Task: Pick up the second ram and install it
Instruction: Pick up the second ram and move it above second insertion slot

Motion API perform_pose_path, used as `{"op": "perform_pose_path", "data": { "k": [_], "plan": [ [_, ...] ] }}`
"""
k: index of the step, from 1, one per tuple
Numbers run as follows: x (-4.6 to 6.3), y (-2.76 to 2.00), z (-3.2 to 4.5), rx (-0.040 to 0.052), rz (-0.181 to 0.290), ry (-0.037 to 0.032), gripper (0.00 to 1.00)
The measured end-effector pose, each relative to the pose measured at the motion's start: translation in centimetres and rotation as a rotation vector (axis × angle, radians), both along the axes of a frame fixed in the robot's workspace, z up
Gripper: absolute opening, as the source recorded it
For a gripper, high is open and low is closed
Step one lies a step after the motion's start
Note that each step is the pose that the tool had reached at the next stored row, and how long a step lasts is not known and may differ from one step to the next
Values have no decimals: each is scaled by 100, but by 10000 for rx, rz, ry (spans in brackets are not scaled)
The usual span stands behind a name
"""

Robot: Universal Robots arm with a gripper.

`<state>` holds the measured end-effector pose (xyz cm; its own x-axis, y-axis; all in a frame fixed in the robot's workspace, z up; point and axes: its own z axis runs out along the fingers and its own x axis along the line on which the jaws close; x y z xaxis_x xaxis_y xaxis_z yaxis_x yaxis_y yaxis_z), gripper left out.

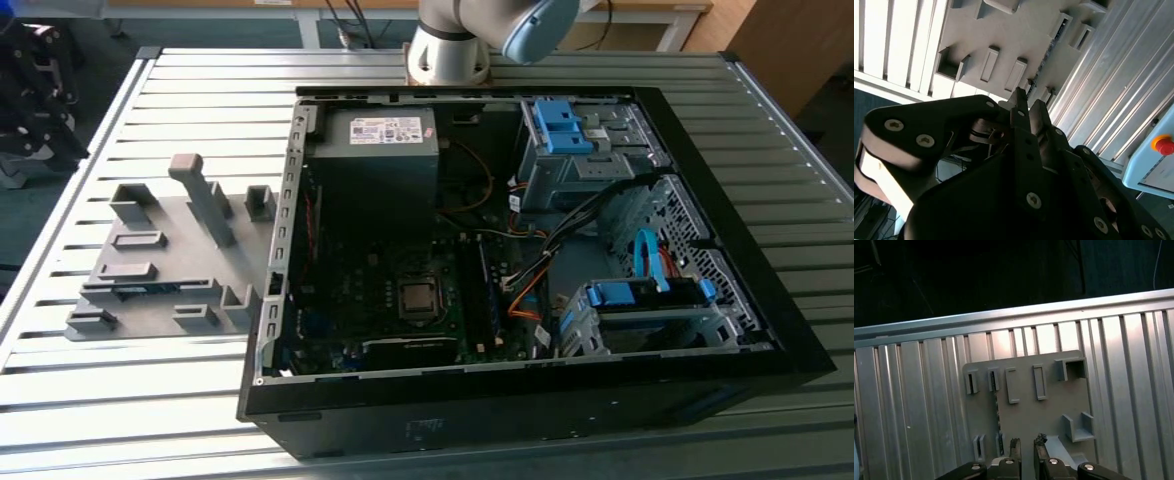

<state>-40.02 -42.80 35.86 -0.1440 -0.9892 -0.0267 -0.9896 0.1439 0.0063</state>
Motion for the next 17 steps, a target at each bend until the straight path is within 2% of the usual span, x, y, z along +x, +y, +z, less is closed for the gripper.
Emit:
{"op": "perform_pose_path", "data": {
  "k": [17],
  "plan": [
    [0, -2, -100, 13, 0, 3, 25]
  ]
}}
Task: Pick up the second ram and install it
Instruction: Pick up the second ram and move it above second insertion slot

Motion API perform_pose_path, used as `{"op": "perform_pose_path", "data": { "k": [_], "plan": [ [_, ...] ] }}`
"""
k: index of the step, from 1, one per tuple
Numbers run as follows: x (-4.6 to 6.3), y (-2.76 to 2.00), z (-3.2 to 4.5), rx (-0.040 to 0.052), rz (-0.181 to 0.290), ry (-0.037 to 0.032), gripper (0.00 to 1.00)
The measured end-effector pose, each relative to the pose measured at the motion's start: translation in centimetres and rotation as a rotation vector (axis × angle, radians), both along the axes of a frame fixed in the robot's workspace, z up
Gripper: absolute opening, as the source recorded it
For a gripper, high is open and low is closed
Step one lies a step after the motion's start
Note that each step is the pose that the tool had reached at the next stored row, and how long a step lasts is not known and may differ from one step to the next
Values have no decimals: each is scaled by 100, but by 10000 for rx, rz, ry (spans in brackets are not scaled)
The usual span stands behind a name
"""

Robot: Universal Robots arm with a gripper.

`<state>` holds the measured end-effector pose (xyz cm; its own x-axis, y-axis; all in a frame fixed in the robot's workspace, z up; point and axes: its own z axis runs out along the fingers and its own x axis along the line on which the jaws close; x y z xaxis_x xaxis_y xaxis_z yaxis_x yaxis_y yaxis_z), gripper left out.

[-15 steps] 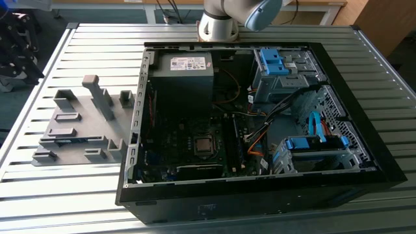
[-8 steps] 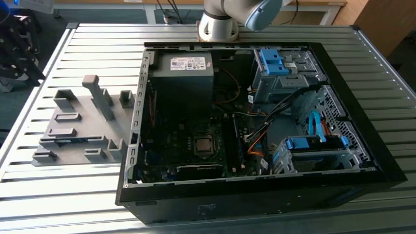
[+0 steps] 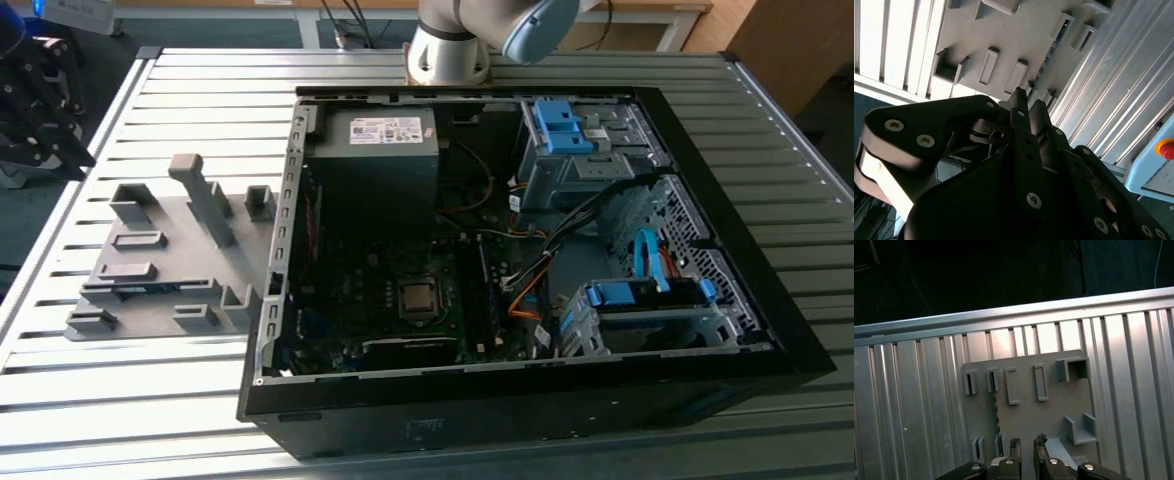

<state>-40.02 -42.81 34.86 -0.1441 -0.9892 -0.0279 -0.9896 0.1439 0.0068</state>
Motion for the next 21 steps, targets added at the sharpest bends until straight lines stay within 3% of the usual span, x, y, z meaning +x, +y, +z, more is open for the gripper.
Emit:
{"op": "perform_pose_path", "data": {
  "k": [21],
  "plan": [
    [0, 0, -55, 0, 1, -1, 25]
  ]
}}
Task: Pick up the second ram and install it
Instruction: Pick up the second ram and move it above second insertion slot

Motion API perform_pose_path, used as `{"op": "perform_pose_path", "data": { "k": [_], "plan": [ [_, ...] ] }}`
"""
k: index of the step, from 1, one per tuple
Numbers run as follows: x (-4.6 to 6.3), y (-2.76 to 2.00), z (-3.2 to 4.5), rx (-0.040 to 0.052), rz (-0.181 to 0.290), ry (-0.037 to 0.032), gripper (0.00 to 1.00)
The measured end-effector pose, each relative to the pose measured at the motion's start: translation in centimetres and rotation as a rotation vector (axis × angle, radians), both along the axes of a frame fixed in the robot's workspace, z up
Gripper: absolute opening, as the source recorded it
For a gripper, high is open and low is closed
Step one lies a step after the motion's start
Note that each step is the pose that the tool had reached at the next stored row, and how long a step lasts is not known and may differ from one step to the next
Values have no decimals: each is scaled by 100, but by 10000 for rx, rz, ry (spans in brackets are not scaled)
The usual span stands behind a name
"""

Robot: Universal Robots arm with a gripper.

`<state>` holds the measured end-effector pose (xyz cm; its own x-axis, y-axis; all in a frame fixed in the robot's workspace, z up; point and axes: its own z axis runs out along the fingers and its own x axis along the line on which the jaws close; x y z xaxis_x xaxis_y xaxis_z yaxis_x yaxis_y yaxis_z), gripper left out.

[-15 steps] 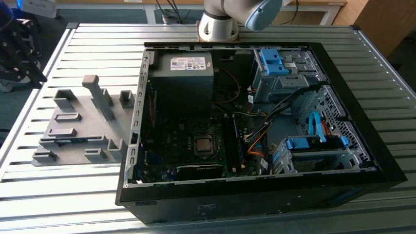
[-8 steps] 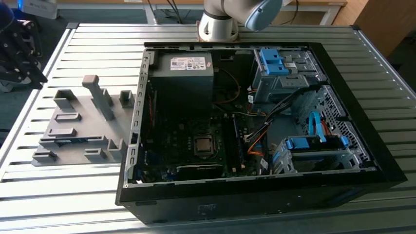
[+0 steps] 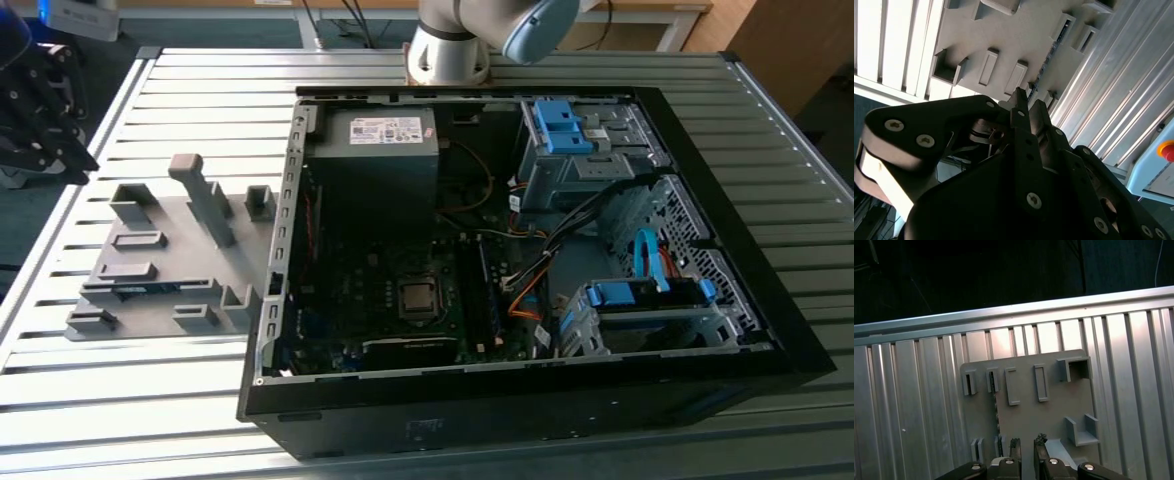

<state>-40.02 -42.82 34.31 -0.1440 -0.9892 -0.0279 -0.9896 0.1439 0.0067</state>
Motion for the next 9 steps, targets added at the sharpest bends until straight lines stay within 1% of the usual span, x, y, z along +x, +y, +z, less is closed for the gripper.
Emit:
{"op": "perform_pose_path", "data": {
  "k": [9],
  "plan": [
    [0, 0, -20, -1, 0, 1, 25]
  ]
}}
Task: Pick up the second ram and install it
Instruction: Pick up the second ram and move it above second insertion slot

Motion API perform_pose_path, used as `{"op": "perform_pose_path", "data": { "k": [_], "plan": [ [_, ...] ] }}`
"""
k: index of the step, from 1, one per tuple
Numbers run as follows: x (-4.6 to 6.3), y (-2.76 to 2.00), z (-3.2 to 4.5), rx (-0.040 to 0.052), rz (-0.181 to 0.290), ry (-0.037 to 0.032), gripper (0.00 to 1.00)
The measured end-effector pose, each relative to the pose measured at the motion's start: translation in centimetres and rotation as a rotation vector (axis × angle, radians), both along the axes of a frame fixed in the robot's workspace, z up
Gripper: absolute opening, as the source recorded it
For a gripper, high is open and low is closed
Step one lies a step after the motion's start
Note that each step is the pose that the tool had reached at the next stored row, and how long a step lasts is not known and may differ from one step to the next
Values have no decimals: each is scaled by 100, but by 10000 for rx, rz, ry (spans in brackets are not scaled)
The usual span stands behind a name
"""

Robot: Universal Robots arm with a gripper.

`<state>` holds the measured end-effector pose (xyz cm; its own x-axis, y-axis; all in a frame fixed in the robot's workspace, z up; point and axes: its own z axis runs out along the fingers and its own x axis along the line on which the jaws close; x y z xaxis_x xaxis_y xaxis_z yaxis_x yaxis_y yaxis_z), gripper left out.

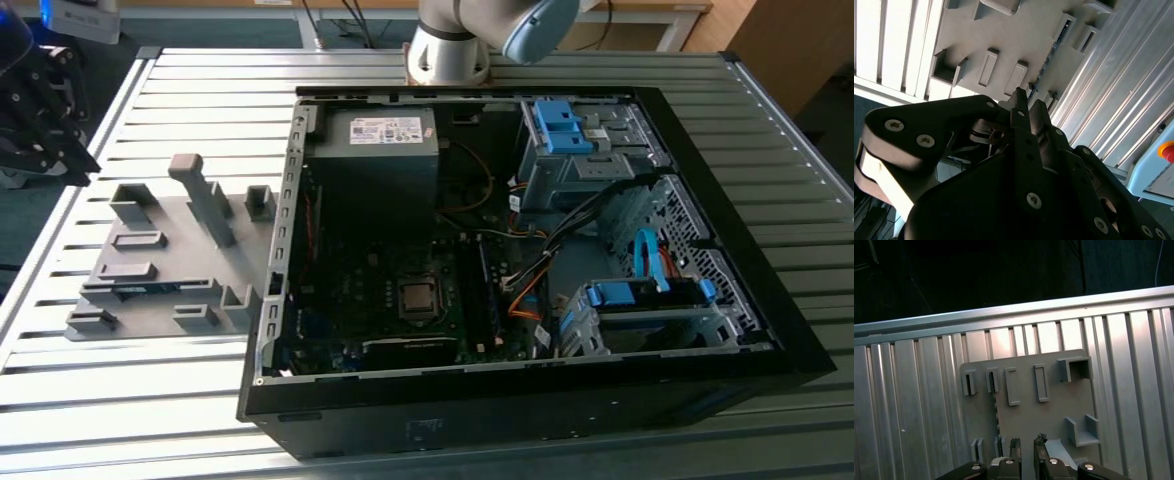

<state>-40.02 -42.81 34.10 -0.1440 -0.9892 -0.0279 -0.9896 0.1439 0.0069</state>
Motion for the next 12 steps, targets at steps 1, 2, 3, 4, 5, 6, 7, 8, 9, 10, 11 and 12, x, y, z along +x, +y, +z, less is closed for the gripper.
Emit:
{"op": "perform_pose_path", "data": {
  "k": [1, 2, 3, 4, 5, 6, 7, 8, 9, 10, 11, 12],
  "plan": [
    [0, 0, -3, 0, 0, -1, 25],
    [0, 0, -5, 0, 0, -1, 25],
    [0, 0, -7, 0, -1, -1, 25],
    [0, 0, -9, 0, 0, -1, 25],
    [0, 0, -10, 0, 0, 0, 25],
    [0, 0, -12, 0, 0, -1, 25],
    [0, 0, -14, 0, 0, -1, 25],
    [0, 0, -16, 0, 0, -1, 25],
    [0, 0, -17, 0, 0, 0, 25],
    [0, 0, -19, 0, 0, 0, 25],
    [0, 0, -21, 0, 0, -1, 25],
    [0, 0, -23, 0, 0, -1, 25]
  ]
}}
